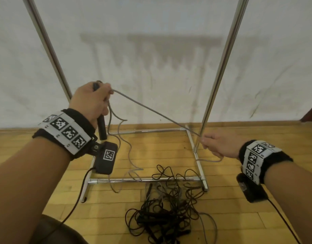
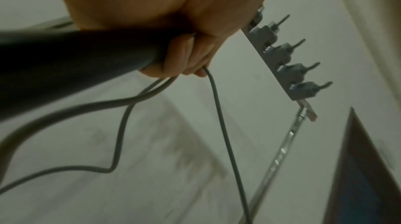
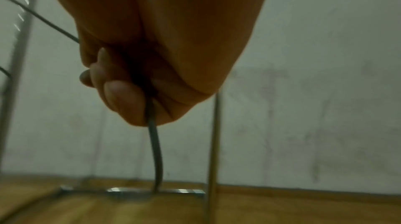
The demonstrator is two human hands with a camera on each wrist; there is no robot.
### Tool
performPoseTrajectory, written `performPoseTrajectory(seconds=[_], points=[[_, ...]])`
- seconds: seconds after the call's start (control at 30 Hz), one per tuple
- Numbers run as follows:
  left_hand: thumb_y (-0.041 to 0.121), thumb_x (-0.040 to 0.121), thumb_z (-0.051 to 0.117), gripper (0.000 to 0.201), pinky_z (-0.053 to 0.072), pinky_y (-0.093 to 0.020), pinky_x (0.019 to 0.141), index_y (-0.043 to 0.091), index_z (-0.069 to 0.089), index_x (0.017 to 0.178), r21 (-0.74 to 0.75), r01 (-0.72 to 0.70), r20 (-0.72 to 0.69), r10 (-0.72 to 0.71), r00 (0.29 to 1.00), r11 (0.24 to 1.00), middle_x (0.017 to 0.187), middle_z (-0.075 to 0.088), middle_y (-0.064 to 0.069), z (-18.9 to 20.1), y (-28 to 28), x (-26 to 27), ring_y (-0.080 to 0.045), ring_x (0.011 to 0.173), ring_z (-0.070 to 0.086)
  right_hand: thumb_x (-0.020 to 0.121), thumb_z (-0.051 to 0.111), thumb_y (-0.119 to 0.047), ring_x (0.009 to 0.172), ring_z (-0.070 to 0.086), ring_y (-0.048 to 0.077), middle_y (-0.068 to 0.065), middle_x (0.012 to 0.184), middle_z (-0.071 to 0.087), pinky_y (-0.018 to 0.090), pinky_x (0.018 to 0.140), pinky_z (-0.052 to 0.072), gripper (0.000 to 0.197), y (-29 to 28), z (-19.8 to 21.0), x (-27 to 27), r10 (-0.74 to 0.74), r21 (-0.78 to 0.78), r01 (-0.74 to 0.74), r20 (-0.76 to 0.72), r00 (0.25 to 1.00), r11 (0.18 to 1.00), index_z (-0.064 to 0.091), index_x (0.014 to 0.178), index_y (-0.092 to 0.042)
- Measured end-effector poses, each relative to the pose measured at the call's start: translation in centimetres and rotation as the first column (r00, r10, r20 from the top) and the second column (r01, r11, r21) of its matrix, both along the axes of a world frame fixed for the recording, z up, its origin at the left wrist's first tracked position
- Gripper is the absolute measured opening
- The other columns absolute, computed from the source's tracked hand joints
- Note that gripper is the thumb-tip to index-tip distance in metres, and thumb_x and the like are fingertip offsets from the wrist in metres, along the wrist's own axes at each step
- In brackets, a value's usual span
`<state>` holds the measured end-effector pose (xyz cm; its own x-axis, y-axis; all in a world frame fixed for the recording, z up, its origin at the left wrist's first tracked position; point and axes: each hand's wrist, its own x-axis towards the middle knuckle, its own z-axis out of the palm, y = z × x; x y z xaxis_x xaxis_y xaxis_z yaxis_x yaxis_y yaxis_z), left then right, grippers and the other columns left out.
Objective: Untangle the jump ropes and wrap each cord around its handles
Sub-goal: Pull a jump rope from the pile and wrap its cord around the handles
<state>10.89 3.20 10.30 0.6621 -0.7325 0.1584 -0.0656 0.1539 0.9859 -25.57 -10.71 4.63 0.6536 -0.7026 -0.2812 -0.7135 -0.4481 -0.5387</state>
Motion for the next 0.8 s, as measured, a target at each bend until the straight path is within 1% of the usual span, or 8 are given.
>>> performPoseTrajectory(seconds=[0.1,0.23,0.33,0.4,0.5,0.57,0.67,0.8], points=[[0.028,0.100,0.067,0.024,0.038,-0.024,0.043,0.019,0.073,0.079,0.119,-0.098,0.072,0.090,0.993,0.988,0.069,0.061,0.001,-0.8,0.3,2.1,-0.008,0.045,0.044,0.107,0.036,-0.048,0.045,0.051,0.008,-0.006,0.049,0.055,0.033,0.069,0.052,0.044,-0.9,-1.8,-1.9,-0.041,-0.096,0.020,-0.220,0.975,0.995,0.060,0.085,-0.018],[0.037,0.102,0.066,0.016,0.052,-0.027,0.048,0.026,0.077,0.103,0.441,-0.134,0.357,-0.037,0.934,0.888,0.085,0.077,0.003,-2.7,0.6,1.3,-0.007,0.047,0.063,0.108,0.039,-0.043,0.055,0.050,0.008,-0.008,0.063,0.054,0.025,0.056,0.039,0.041,-0.7,-0.9,0.0,-0.078,-0.148,0.050,-0.191,0.979,0.988,0.062,0.081,-0.021],[0.034,0.103,0.066,0.016,0.053,-0.027,0.053,0.041,0.076,0.114,0.436,0.057,0.358,-0.231,0.905,0.898,0.074,0.075,0.012,-2.9,0.4,-1.6,-0.009,0.049,0.063,0.107,0.043,-0.042,0.050,0.047,0.003,-0.010,0.061,0.052,0.023,0.055,0.038,0.042,1.0,1.4,3.1,0.006,-0.099,-0.006,0.009,1.000,0.995,0.068,0.080,-0.021],[0.034,0.103,0.067,0.019,0.051,-0.028,0.053,0.045,0.076,0.116,0.429,0.263,0.298,-0.410,0.862,0.864,0.070,0.075,0.013,-3.0,0.0,-3.9,-0.011,0.051,0.061,0.105,0.046,-0.038,0.045,0.042,0.004,-0.011,0.057,0.047,0.023,0.049,0.037,0.040,2.6,2.8,4.9,0.024,0.037,-0.029,0.146,0.989,0.999,0.069,0.082,-0.016],[0.043,0.096,0.069,0.021,0.045,-0.024,0.047,0.041,0.078,0.115,0.460,0.558,0.169,-0.685,0.709,0.691,0.059,0.067,0.002,-3.3,-0.4,-6.9,-0.013,0.045,0.054,0.101,0.048,-0.019,0.045,0.033,0.009,-0.006,0.055,0.039,0.024,0.044,0.028,0.028,4.7,4.8,6.6,-0.012,0.261,-0.078,0.327,0.945,0.962,0.064,0.081,-0.009],[0.047,0.091,0.071,0.020,0.040,-0.022,0.041,0.032,0.081,0.100,0.432,0.669,0.088,-0.767,0.635,0.604,0.064,0.069,0.002,-3.4,-0.5,-7.9,-0.011,0.040,0.047,0.098,0.045,-0.011,0.045,0.030,0.010,-0.005,0.054,0.036,0.025,0.044,0.024,0.025,5.5,5.7,7.0,-0.020,0.286,-0.103,0.398,0.917,0.953,0.061,0.079,-0.008],[0.055,0.081,0.077,0.031,0.032,-0.021,0.037,0.024,0.074,0.076,0.373,0.674,0.051,-0.739,0.671,0.638,0.059,0.053,-0.001,-2.7,-0.9,-7.3,-0.011,0.035,0.039,0.097,0.047,-0.010,0.047,0.030,0.012,-0.004,0.055,0.036,0.025,0.045,0.025,0.024,5.7,6.1,6.8,-0.012,0.252,-0.103,0.416,0.909,0.962,0.059,0.076,-0.009],[0.049,0.085,0.077,0.029,0.030,-0.020,0.035,0.023,0.070,0.073,0.193,0.597,-0.006,-0.608,0.794,0.779,0.058,0.046,0.000,-1.4,-1.0,-5.1,-0.010,0.035,0.035,0.105,0.050,-0.022,0.049,0.034,0.012,-0.008,0.056,0.040,0.025,0.048,0.032,0.028,4.6,4.7,5.8,-0.003,0.214,-0.098,0.426,0.905,0.972,0.060,0.082,-0.011]])
